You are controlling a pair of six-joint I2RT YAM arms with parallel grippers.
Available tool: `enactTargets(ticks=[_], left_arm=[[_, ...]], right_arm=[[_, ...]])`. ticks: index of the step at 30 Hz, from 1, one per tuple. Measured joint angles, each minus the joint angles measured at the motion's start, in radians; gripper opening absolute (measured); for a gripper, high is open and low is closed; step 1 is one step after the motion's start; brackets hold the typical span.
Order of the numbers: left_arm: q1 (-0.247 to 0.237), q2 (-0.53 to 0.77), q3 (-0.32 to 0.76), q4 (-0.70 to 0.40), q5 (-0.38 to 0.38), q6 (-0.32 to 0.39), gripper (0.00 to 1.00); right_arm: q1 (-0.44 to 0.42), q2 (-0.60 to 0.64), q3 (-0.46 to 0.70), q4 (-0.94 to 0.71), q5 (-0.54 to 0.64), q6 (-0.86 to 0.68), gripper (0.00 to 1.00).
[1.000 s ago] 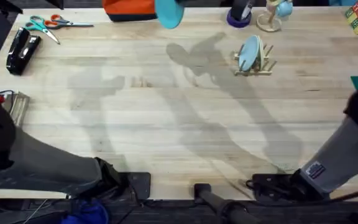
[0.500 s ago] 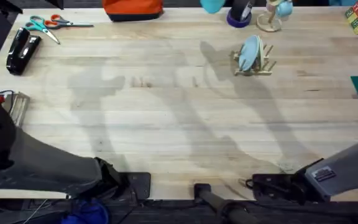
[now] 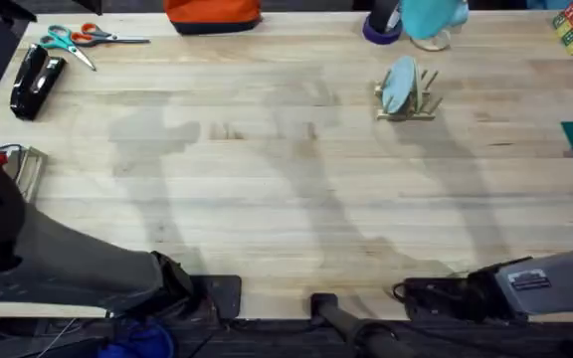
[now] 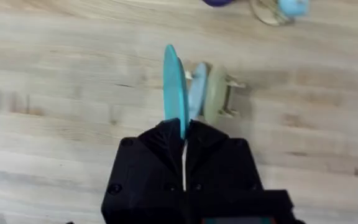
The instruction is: Pick up the plates from the table one by one and place each into a slot on the dish rack.
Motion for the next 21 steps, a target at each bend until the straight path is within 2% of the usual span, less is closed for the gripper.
enactTargets(ticks=[9,21], left_arm=[[0.000,0.000,0.000,0.000,0.001,0.000,0.995],[0.000,0.000,0.000,0.000,0.001,0.000,0.995]], right_arm=[[-0.140,-0.035,0.000,-0.080,0.029,-0.015,0.031],[-0.163,-0.053,0.001,-0.082,0.102,-0.035,0.032]])
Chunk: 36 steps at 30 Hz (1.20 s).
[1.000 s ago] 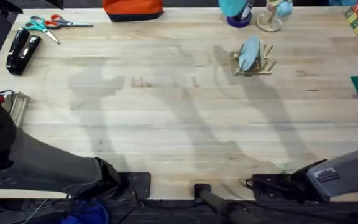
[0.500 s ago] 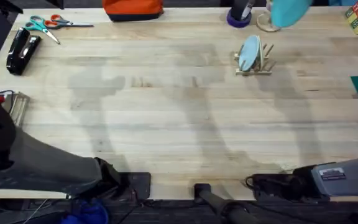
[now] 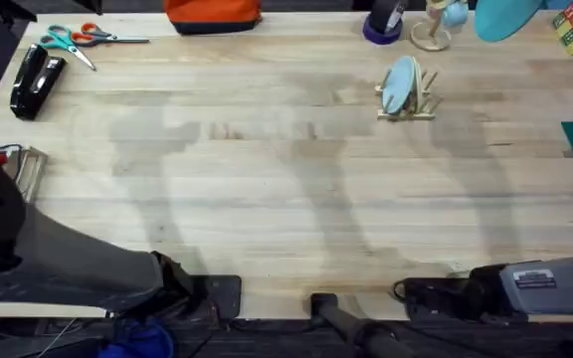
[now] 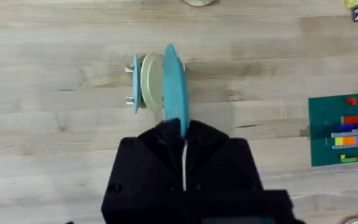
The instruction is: Pick up the plates from the table one by one and place each into a slot on the dish rack.
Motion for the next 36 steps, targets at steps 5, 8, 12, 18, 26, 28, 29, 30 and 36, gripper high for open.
enactTargets(ticks=[5,8,12,18,26,28,29,30,36], left_arm=[[0.000,0.000,0.000,0.000,0.000,0.000,0.995],[0.000,0.000,0.000,0.000,0.000,0.000,0.995],[0.000,0.000,0.000,0.000,0.000,0.000,0.995],[0.000,0.000,0.000,0.000,0.000,0.000,0.995],[0.000,0.000,0.000,0.000,0.000,0.000,0.995],[0.000,0.000,0.000,0.000,0.000,0.000,0.995],[0.000,0.000,0.000,0.000,0.000,0.000,0.995],[0.000,0.000,0.000,0.000,0.000,0.000,0.993],[0.000,0.000,0.000,0.000,0.000,0.000,0.995]], right_arm=[[-0.002,0.000,0.000,0.000,0.003,-0.059,0.031],[-0.015,0.000,0.000,0.000,0.003,-0.099,0.032],[-0.055,0.005,0.000,0.003,0.004,-0.143,0.032],[-0.110,0.049,0.001,0.006,0.004,-0.154,0.032],[-0.113,0.123,0.001,0.005,-0.019,-0.092,0.032],[-0.113,0.141,0.001,0.005,-0.025,-0.070,0.032],[-0.113,0.150,0.001,0.005,-0.028,-0.056,0.032],[-0.113,0.159,0.001,0.005,-0.029,-0.043,0.032],[-0.110,0.212,0.001,0.005,-0.034,-0.004,0.032]])
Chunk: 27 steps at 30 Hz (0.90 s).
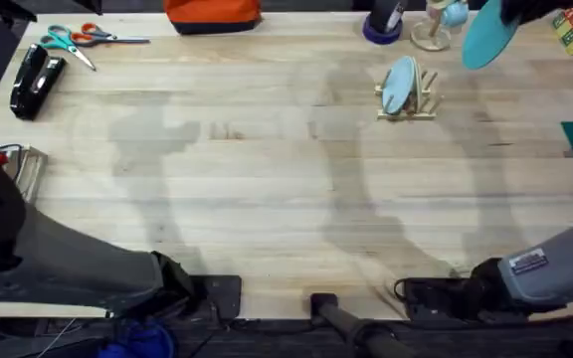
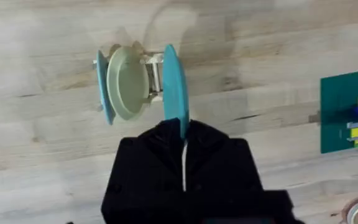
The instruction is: Pick up the plates from the table one by one and place each into a slot on the dish rack.
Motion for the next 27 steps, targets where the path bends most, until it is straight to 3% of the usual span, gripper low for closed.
enactTargets(ticks=[10,27], left_arm=[[0.000,0.000,0.000,0.000,0.000,0.000,0.995],[0.000,0.000,0.000,0.000,0.000,0.000,0.995]], right_arm=[[0.016,0.102,0.000,0.001,-0.001,0.014,0.032],[0.016,0.143,-0.031,0.019,-0.009,0.009,0.032]])
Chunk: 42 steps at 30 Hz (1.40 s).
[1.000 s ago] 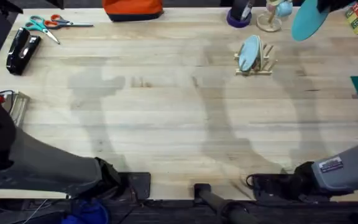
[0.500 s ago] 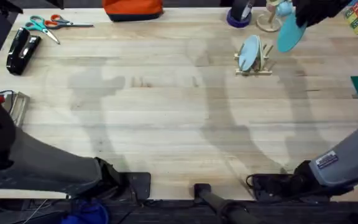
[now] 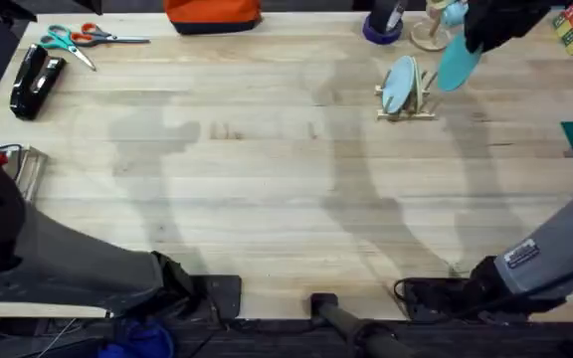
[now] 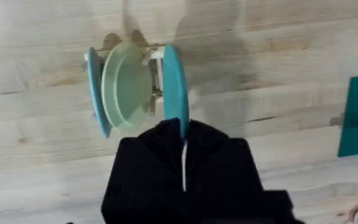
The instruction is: Pick up the plates from the table one by one and place each into a slot on the dish rack.
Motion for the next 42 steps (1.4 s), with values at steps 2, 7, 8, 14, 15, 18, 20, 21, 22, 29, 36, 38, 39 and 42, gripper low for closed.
enactTargets(ticks=[2,7,8,14,15,18,20,21,22,29,36,38,39,42], left_arm=[[0.000,0.000,0.000,0.000,0.000,0.000,0.995],[0.000,0.000,0.000,0.000,0.000,0.000,0.995],[0.000,0.000,0.000,0.000,0.000,0.000,0.995],[0.000,0.000,0.000,0.000,0.000,0.000,0.995],[0.000,0.000,0.000,0.000,0.000,0.000,0.995],[0.000,0.000,0.000,0.000,0.000,0.000,0.995],[0.000,0.000,0.000,0.000,0.000,0.000,0.995],[0.000,0.000,0.000,0.000,0.000,0.000,0.995],[0.000,0.000,0.000,0.000,0.000,0.000,0.993],[0.000,0.000,0.000,0.000,0.000,0.000,0.995],[0.000,0.000,0.000,0.000,0.000,0.000,0.995],[0.000,0.000,0.000,0.000,0.000,0.000,0.995],[0.000,0.000,0.000,0.000,0.000,0.000,0.995],[0.000,0.000,0.000,0.000,0.000,0.000,0.994]], right_arm=[[0.000,0.010,0.000,0.004,-0.015,-0.013,0.032],[0.000,0.039,-0.003,0.006,-0.034,-0.043,0.032],[0.000,0.044,-0.004,0.006,-0.034,-0.046,0.032],[0.000,0.057,-0.007,0.010,-0.037,-0.057,0.032],[0.000,0.057,-0.009,0.012,-0.037,-0.060,0.032],[0.000,0.057,-0.018,0.012,-0.038,-0.060,0.032],[0.000,0.057,-0.029,0.017,-0.039,-0.061,0.032],[0.000,0.057,-0.036,0.021,-0.040,-0.062,0.032],[0.000,0.057,-0.043,0.025,-0.040,-0.063,0.032],[0.000,0.063,-0.081,0.036,-0.042,-0.067,0.032],[0.000,0.065,-0.084,0.039,-0.044,-0.067,0.085],[0.000,0.065,-0.084,0.039,-0.044,-0.068,0.140],[0.000,0.065,-0.084,0.040,-0.044,-0.068,0.154],[0.000,0.065,-0.084,0.039,-0.044,-0.068,0.197]])
